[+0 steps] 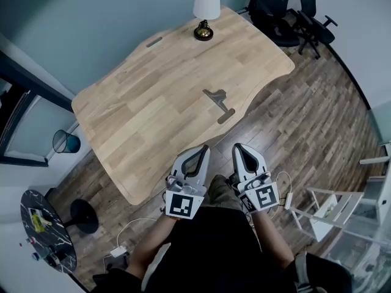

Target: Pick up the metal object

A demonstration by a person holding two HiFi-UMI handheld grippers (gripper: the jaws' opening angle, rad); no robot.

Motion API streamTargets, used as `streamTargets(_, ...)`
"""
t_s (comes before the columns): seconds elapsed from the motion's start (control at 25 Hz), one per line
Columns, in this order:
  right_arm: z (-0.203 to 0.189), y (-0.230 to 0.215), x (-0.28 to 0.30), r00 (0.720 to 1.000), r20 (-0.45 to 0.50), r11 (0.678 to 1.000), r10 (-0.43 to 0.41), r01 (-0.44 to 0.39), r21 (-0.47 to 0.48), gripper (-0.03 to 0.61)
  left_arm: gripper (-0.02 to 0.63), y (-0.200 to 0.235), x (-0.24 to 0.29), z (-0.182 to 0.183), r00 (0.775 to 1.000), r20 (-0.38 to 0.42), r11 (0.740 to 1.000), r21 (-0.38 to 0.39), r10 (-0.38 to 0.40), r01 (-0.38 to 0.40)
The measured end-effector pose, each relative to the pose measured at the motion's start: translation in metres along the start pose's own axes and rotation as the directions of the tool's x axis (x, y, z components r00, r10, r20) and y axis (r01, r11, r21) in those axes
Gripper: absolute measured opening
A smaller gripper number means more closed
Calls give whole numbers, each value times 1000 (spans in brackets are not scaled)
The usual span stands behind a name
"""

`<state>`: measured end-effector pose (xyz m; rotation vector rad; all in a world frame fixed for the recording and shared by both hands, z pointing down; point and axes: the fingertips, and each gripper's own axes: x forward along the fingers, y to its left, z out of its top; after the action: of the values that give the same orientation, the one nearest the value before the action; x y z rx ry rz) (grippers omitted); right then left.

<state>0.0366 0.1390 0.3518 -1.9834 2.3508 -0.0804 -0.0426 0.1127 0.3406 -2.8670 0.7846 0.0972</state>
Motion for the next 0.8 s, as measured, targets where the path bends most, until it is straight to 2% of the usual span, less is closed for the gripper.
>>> streamTargets(0.28,-19,-52,36,999,-48,1000,11,-11,5,5,15,21,33,-22,996,-69,999,8,53,-53)
streamTargets(0.44,-25,-76,66,994,-60,995,95,-94,17,5,15,32,60,-40,989,-117,995,-4,95,-96)
streamTargets(0.6,-23,-100,98,977,-77,980,197,-196,20,5,15,37,90,-53,982,-150,993,-7,112,-114)
streamTargets(0.8,-40,-146,132,955,-155,968,252,-250,37,5,16,45,126,-66,976,-177,991,-25,128,-134)
